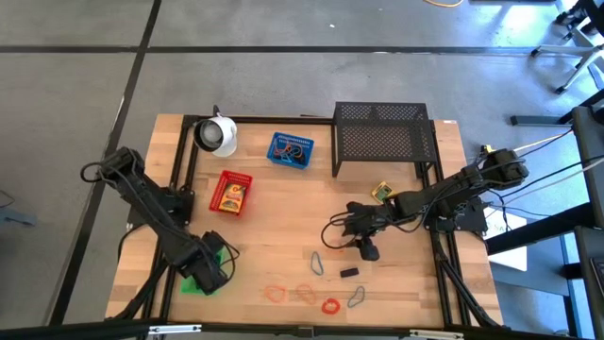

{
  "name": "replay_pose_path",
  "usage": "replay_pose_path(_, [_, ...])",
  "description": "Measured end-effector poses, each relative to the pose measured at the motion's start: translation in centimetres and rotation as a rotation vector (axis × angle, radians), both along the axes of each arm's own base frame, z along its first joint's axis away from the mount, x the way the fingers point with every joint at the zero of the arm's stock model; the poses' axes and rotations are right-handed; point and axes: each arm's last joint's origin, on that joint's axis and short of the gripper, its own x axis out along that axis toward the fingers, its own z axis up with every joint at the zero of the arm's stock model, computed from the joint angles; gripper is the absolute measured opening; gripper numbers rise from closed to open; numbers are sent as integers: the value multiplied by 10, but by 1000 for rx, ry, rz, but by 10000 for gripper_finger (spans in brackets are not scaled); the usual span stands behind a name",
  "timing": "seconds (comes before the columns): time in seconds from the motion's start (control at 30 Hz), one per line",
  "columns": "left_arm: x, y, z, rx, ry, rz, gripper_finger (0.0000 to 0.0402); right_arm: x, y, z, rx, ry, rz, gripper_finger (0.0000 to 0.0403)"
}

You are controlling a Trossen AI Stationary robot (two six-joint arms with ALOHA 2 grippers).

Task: Pick & Place Office Desk Supplies
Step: Put the orange rubber band into the blue bin

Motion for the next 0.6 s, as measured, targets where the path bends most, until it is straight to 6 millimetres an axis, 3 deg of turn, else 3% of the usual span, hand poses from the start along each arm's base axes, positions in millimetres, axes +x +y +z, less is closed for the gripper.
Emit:
replay_pose_path(0.23, [3, 2, 1, -84, 89, 33, 143, 5, 1, -2, -36, -50, 49, 181])
replay_pose_path(0.43, [4, 4, 2, -157, 166, 58, 126, 8, 2, -16, -91, -30, 106, 181])
replay_pose_path(0.6, [8, 0, 14, -170, 129, 56, 104, 10, 1, -26, -157, -19, 91, 181])
